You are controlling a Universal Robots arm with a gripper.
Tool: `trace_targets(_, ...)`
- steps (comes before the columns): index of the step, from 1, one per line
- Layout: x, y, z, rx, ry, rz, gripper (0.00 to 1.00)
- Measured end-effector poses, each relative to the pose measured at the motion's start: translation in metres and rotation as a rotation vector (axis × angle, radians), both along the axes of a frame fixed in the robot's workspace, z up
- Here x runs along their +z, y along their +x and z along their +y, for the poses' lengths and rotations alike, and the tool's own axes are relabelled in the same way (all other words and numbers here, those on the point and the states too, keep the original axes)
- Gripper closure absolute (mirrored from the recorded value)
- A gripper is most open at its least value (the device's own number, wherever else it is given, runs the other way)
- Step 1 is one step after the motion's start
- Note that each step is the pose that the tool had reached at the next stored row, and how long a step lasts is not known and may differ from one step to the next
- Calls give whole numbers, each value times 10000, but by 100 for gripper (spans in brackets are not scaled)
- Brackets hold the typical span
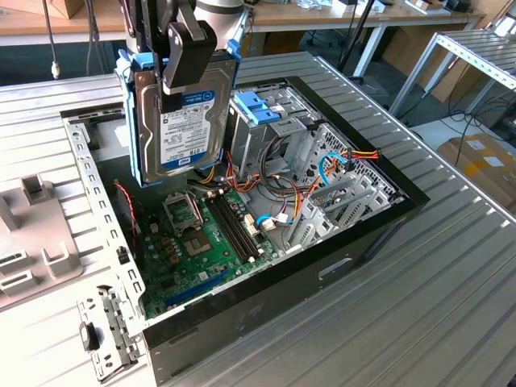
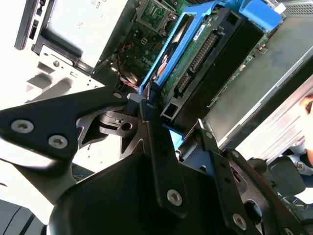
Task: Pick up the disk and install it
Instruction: 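Pick up the disk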
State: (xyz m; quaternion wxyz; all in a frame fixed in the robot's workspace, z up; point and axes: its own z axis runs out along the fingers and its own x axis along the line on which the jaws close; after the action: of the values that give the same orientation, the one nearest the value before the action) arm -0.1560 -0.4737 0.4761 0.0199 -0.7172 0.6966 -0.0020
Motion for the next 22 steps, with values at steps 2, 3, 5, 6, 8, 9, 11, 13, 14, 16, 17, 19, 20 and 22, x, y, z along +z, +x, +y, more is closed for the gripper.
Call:
trace_targets(2, -1, 10, -8, 0, -1, 0, 63)
trace_targets(3, -2, 15, -11, 0, -1, 0, 63)
trace_targets(5, -3, 22, -17, 0, -1, 0, 63)
trace_targets(6, -3, 26, -19, 0, 0, 0, 63)
trace_targets(8, -4, 34, -26, 0, -2, 0, 63)
trace_targets(9, -4, 39, -30, 0, -2, 0, 63)
trace_targets(11, -5, 49, -36, 0, -3, 0, 63)
trace_targets(13, -6, 59, -43, 0, -3, 0, 63)
trace_targets(14, -7, 64, -46, 0, -3, 0, 63)
trace_targets(16, -8, 78, -56, 0, -4, 0, 63)
trace_targets(17, -9, 85, -61, 0, -5, 0, 63)
trace_targets(19, -10, 99, -70, 0, -6, 0, 63)
trace_targets(20, -10, 106, -75, -1, -7, 0, 63)
trace_targets(22, -12, 123, -88, 0, -6, 0, 63)
